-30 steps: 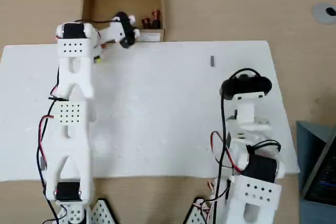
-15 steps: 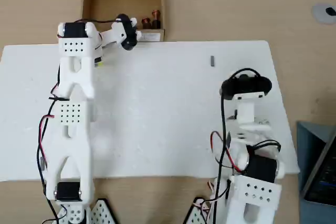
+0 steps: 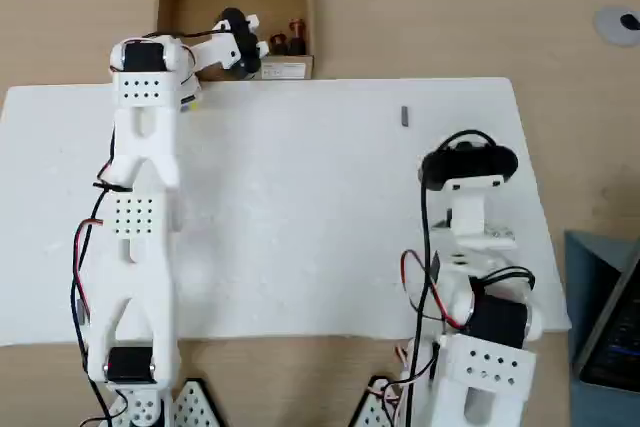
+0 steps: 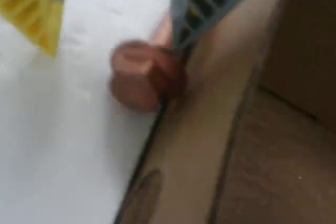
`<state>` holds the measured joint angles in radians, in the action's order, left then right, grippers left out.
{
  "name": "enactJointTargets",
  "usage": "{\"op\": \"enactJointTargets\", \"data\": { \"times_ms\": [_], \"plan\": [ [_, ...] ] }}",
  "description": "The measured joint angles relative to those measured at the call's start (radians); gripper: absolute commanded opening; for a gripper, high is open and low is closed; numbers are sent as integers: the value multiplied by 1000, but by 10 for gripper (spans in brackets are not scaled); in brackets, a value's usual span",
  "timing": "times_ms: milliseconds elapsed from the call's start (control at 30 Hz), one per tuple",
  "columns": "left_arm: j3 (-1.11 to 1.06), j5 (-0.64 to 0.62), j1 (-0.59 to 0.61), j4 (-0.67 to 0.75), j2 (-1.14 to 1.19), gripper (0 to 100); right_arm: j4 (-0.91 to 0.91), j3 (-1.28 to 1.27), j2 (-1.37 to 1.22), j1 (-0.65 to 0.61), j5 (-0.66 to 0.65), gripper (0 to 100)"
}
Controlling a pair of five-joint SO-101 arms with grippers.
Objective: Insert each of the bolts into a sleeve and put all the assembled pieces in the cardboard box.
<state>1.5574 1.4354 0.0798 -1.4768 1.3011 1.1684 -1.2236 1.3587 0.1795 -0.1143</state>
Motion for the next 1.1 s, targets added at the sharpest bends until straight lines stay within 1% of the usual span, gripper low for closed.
{"op": "enactJointTargets", "data": {
  "times_ms": [233, 500, 767, 900, 1033, 1100],
  "plan": [
    [-14, 0, 0, 52, 0, 160, 0, 0, 0, 0, 0, 10],
    [-89, 0, 8, 103, -8, 157, 0, -11, 0, 0, 0, 10],
    [-118, 0, 11, 110, -21, 156, 0, -11, 0, 0, 0, 10],
    [-118, 0, 11, 110, -25, 98, 0, -11, 0, 0, 0, 10],
    [-87, -2, 9, 40, -21, 74, 0, -11, 0, 0, 0, 10],
    [-31, -2, 11, -48, -17, 72, 0, -11, 0, 0, 0, 10]
  ]
}}
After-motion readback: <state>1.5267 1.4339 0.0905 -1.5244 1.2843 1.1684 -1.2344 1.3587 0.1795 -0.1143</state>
